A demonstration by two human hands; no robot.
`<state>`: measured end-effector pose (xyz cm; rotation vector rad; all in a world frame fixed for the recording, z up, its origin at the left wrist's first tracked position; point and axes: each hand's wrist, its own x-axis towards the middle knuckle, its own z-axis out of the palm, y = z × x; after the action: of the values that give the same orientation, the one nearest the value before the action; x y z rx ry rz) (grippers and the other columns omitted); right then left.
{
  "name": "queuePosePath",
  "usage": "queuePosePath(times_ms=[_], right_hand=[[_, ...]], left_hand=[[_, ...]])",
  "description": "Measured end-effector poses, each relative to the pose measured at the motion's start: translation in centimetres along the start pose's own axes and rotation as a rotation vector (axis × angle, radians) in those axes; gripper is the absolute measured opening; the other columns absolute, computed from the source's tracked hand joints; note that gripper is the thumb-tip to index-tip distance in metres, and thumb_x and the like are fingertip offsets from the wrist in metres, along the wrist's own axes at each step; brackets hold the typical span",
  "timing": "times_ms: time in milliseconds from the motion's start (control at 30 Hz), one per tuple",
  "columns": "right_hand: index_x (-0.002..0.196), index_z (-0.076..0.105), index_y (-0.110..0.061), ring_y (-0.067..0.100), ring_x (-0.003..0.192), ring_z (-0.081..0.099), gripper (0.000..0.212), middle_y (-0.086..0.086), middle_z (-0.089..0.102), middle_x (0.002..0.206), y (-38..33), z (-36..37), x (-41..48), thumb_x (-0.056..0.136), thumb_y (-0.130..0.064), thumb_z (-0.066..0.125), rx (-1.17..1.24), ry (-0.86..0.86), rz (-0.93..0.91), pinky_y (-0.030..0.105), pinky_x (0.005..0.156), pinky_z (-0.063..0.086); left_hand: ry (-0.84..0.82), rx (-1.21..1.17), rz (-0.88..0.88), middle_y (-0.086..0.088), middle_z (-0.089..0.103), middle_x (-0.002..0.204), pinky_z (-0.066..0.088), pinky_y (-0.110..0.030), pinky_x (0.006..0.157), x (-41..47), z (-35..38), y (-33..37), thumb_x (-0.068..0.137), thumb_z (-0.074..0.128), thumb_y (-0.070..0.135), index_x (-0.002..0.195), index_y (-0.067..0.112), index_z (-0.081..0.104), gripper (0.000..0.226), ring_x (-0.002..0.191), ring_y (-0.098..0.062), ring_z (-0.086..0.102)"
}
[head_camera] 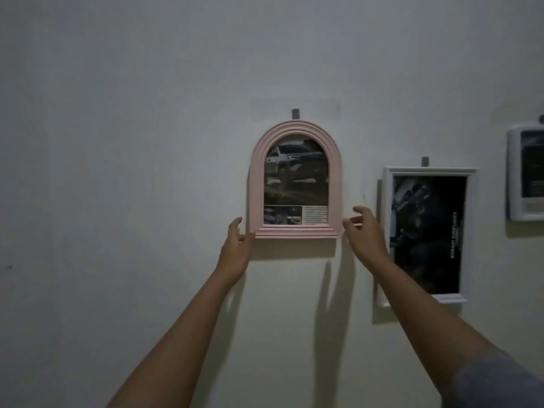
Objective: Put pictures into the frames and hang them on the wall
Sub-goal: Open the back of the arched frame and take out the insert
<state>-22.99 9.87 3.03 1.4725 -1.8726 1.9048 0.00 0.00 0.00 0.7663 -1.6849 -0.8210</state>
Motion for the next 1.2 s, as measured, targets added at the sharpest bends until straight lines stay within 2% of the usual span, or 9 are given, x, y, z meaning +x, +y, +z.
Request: queuePosePath(times_ms=[100, 267, 533, 633, 733, 867, 967, 1100, 1200], right_hand=[[0.136, 0.037, -0.018, 0.022, 0.095, 0.054, 0.043, 0.01, 0.053, 0.119, -0.3, 1.4, 0.8, 0.094, -0.02, 0.049, 0.121, 0.041, 0.048, 0.027, 0.071, 0.045], [0.138, 0.038, -0.021, 0.02, 0.097, 0.053, 0.049, 0.012, 0.049, 0.122, 0.6, 3.4, 1.0, 0.092, -0.01, 0.049, 0.163, 0.044, -0.009, 0.028, 0.076, 0.047], [0.132, 0.044, -0.026, 0.022, 0.096, 0.056, 0.047, 0.012, 0.052, 0.117, -0.5, 2.8, 1.3, 0.09, -0.007, 0.05, 0.229, 0.086, -0.039, 0.023, 0.066, 0.049], [0.129, 0.045, -0.029, 0.021, 0.096, 0.056, 0.046, 0.011, 0.052, 0.114, -1.9, 1.0, 1.0, 0.089, -0.007, 0.052, 0.262, 0.101, -0.082, 0.03, 0.071, 0.054], [0.128, 0.045, -0.031, 0.018, 0.089, 0.055, 0.048, 0.011, 0.052, 0.108, -2.8, -1.2, -0.3, 0.089, -0.005, 0.052, 0.295, 0.076, -0.132, 0.02, 0.063, 0.054], [0.119, 0.046, -0.045, 0.029, 0.1, 0.054, 0.052, 0.015, 0.053, 0.104, -1.5, -4.4, -3.5, 0.089, -0.004, 0.052, 0.399, -0.008, -0.113, 0.044, 0.089, 0.052], [0.116, 0.047, -0.05, 0.032, 0.111, 0.052, 0.051, 0.02, 0.051, 0.121, 0.5, -6.3, -6.8, 0.091, -0.006, 0.051, 0.448, -0.041, -0.026, 0.048, 0.097, 0.047], [0.129, 0.047, -0.038, 0.018, 0.113, 0.055, 0.046, 0.01, 0.05, 0.13, 4.2, -9.1, -11.9, 0.094, -0.007, 0.046, 0.505, -0.029, 0.061, 0.036, 0.101, 0.046], [0.134, 0.043, -0.028, -0.001, 0.099, 0.058, 0.046, -0.004, 0.056, 0.122, 7.2, -12.3, -15.4, 0.096, -0.003, 0.042, 0.543, -0.06, 0.123, 0.014, 0.084, 0.049]], left_hand=[[-0.007, -0.018, 0.08, -0.005, 0.05, 0.123, 0.045, -0.045, 0.098, 0.3, 0.5, -0.1, 0.098, 0.039, 0.035, 0.144, 0.035, 0.016, 0.052, 0.111, -0.028, 0.055], [0.013, -0.08, 0.18, 0.003, 0.034, 0.144, 0.051, -0.041, 0.092, 1.2, 1.4, -0.1, 0.099, 0.039, 0.02, 0.146, 0.034, 0.015, 0.054, 0.112, -0.026, 0.057], [0.044, -0.193, 0.309, -0.003, 0.028, 0.151, 0.054, -0.025, 0.087, 0.8, 0.6, 1.7, 0.099, 0.039, 0.009, 0.146, 0.025, 0.019, 0.054, 0.122, -0.024, 0.048], [0.05, -0.243, 0.355, -0.006, 0.03, 0.15, 0.054, -0.024, 0.086, -0.2, 0.4, 3.4, 0.099, 0.039, 0.011, 0.143, 0.032, 0.02, 0.053, 0.117, -0.022, 0.052], [0.037, -0.304, 0.35, -0.014, 0.041, 0.14, 0.054, -0.022, 0.083, -1.9, 0.4, 4.6, 0.098, 0.041, 0.011, 0.135, 0.04, 0.023, 0.05, 0.102, -0.021, 0.056], [-0.004, -0.414, 0.249, -0.014, 0.053, 0.118, 0.056, -0.025, 0.081, -5.5, 1.3, 4.4, 0.097, 0.043, 0.008, 0.134, 0.04, 0.027, 0.051, 0.09, -0.017, 0.06], [-0.047, -0.441, 0.153, -0.012, 0.054, 0.116, 0.056, -0.025, 0.08, -9.1, 3.0, 3.6, 0.096, 0.042, 0.005, 0.135, 0.037, 0.028, 0.052, 0.089, -0.016, 0.06], [-0.096, -0.438, 0.039, -0.012, 0.055, 0.116, 0.056, -0.022, 0.077, -14.6, 6.3, 2.3, 0.096, 0.04, 0.003, 0.135, 0.035, 0.027, 0.052, 0.083, -0.012, 0.06], [-0.123, -0.388, -0.034, -0.011, 0.056, 0.113, 0.055, -0.022, 0.078, -19.5, 9.8, 1.6, 0.097, 0.04, 0.005, 0.137, 0.035, 0.025, 0.052, 0.085, -0.013, 0.06]])
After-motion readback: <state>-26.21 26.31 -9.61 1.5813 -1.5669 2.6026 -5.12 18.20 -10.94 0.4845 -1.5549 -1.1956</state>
